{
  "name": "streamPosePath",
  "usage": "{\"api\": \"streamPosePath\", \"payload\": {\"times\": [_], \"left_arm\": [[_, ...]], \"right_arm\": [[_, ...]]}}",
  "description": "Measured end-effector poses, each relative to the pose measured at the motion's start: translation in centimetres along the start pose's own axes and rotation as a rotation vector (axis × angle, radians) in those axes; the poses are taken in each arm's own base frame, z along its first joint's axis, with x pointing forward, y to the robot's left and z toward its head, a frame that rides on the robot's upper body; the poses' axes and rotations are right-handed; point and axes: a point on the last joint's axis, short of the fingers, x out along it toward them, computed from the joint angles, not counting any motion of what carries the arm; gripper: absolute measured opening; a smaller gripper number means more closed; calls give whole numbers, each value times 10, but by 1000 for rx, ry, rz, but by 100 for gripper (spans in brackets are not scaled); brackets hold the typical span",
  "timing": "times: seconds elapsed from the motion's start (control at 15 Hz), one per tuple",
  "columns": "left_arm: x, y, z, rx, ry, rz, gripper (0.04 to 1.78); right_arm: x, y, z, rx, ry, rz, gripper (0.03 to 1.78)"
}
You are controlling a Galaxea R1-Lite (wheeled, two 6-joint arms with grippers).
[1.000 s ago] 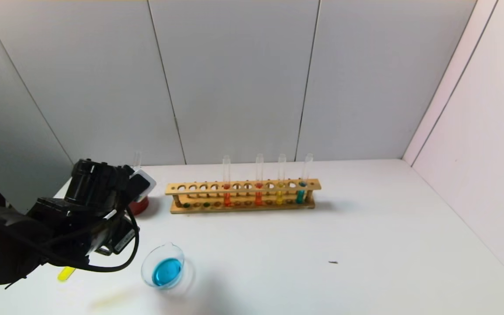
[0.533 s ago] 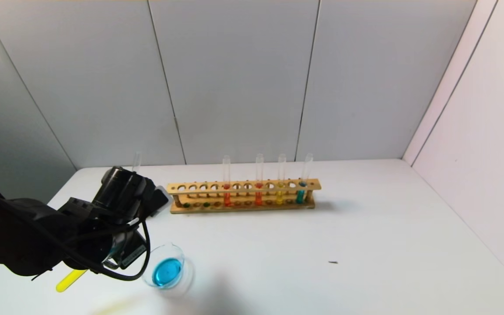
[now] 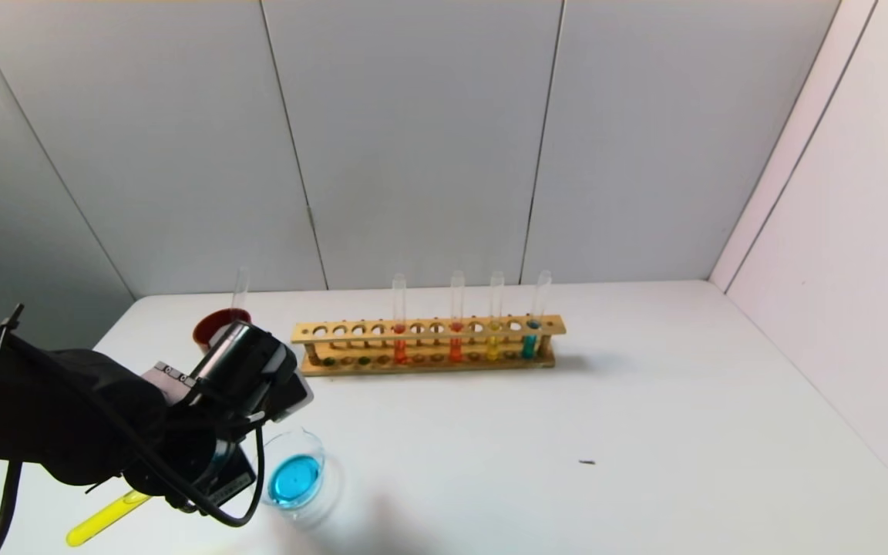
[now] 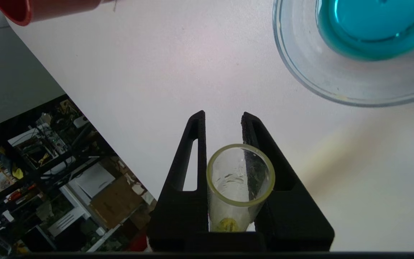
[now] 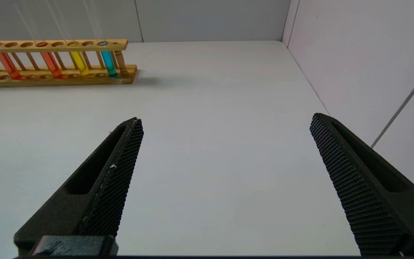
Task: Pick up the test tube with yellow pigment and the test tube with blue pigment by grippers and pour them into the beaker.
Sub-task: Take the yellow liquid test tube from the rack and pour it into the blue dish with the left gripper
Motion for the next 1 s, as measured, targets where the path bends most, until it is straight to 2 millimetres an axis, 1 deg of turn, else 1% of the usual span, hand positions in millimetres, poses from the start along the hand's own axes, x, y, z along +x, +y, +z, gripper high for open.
{"api": "streamPosePath", "payload": {"times": [0.4,0.73,1.0], "left_arm": [[-2,-6,-7,77,88,-49,37],[2,-9,-1,110,119,-68,37],[10,-15,4,130,139,-79,37]], "right_arm": [[0,0,0,0,0,0,170],[0,0,0,0,0,1,170],[0,0,0,0,0,0,170]]}}
